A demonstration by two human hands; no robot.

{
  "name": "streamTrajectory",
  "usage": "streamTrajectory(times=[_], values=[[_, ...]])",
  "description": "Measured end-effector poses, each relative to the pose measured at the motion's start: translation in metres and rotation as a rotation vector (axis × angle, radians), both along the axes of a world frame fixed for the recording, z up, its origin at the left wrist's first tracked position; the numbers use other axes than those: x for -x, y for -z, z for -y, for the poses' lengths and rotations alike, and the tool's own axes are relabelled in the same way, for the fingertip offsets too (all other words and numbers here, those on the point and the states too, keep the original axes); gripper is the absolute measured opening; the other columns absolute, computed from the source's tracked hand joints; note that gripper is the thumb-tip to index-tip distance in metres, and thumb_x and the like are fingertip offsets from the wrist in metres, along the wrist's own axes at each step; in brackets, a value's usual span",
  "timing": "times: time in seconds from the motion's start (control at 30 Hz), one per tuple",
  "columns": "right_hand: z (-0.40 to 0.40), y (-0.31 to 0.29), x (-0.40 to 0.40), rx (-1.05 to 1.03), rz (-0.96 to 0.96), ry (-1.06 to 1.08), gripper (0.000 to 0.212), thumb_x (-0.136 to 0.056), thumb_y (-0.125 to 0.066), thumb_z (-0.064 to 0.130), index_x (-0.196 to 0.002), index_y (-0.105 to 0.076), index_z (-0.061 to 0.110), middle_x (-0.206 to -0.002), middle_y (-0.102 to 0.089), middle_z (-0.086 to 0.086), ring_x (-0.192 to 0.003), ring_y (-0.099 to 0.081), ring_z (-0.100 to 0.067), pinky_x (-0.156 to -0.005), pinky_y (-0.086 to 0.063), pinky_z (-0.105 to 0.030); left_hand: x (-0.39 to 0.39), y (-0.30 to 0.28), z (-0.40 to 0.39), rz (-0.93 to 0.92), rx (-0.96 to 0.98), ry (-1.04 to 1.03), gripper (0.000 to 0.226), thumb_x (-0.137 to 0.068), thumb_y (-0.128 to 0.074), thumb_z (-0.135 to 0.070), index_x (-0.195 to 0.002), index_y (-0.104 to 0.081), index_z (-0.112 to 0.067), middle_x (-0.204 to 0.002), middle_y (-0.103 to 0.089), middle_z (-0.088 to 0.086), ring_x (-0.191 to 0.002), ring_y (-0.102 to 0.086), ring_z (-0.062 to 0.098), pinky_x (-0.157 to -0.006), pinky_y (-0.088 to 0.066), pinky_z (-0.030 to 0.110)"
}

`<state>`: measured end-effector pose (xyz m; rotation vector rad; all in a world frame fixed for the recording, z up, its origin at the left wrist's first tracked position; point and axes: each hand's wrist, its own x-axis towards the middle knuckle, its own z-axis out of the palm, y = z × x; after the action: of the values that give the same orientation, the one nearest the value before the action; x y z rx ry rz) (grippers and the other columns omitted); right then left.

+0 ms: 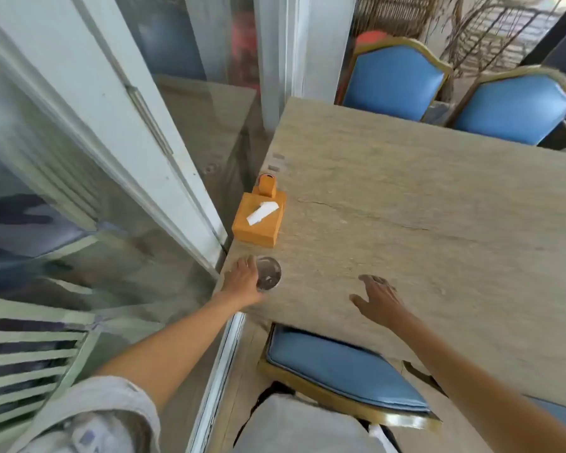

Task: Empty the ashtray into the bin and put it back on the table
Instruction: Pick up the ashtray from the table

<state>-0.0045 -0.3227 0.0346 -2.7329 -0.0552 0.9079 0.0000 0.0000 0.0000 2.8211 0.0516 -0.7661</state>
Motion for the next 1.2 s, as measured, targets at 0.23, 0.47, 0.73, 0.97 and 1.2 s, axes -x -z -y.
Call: streamTrajectory(times=[0.23, 0.47, 0.73, 0.97, 1.2], values=[[-0.005, 0.012, -0.006, 0.019, -0.083, 0.081, 0.062, -0.105, -0.054, 0.039, -0.156, -0.038, 0.007, -0.162, -0.042, -0.014, -0.153, -0.033, -0.032, -0.122, -0.03, -0.044, -0.015, 0.031, 0.004, -0.044, 0.033, 0.032, 0.117, -0.066, -0.085, -0.045, -0.155, -0.014, -0.018, -0.155, -0.022, 0.016, -0.142, -0.032, 0.037, -0.107, -0.044, 0.049], [-0.008, 0.014, -0.004, -0.039, -0.067, 0.155, 0.057, -0.105, -0.055, 0.035, -0.153, -0.042, 0.006, -0.158, -0.048, -0.016, -0.151, -0.037, -0.033, -0.121, -0.033, -0.044, -0.029, 0.04, 0.007, 0.026, 0.041, 0.054, 0.113, -0.06, -0.086, -0.05, -0.149, -0.026, -0.016, -0.147, -0.034, 0.015, -0.134, -0.038, 0.035, -0.098, -0.05, 0.046], [0.01, -0.009, 0.014, -0.11, 0.046, 0.231, 0.054, -0.104, -0.057, 0.031, -0.15, -0.046, 0.005, -0.156, -0.05, -0.016, -0.151, -0.036, -0.032, -0.12, -0.035, -0.045, -0.02, 0.006, 0.047, 0.048, 0.075, 0.12, 0.111, -0.052, -0.087, -0.056, -0.143, -0.031, -0.023, -0.135, -0.038, 0.011, -0.127, -0.038, 0.031, -0.084, -0.055, 0.043], [0.065, -0.051, 0.062, -0.254, 0.175, 0.426, 0.047, -0.106, -0.056, 0.031, -0.146, -0.052, 0.006, -0.152, -0.056, -0.012, -0.144, -0.047, -0.03, -0.113, -0.039, -0.038, 0.019, -0.047, 0.147, 0.209, 0.256, 0.189, 0.103, -0.05, -0.083, -0.055, -0.139, -0.039, -0.026, -0.124, -0.038, 0.004, -0.119, -0.038, 0.025, -0.084, -0.055, 0.038], [0.148, -0.081, 0.142, -0.615, 0.258, 0.797, 0.036, -0.106, -0.056, 0.032, -0.13, -0.065, 0.007, -0.126, -0.072, -0.011, -0.122, -0.066, -0.029, -0.105, -0.053, -0.046, 0.086, -0.101, 0.265, 0.299, 0.445, 0.292, 0.106, -0.057, -0.079, -0.059, -0.148, -0.034, -0.03, -0.126, -0.036, 0.002, -0.122, -0.034, 0.023, -0.096, -0.048, 0.035]])
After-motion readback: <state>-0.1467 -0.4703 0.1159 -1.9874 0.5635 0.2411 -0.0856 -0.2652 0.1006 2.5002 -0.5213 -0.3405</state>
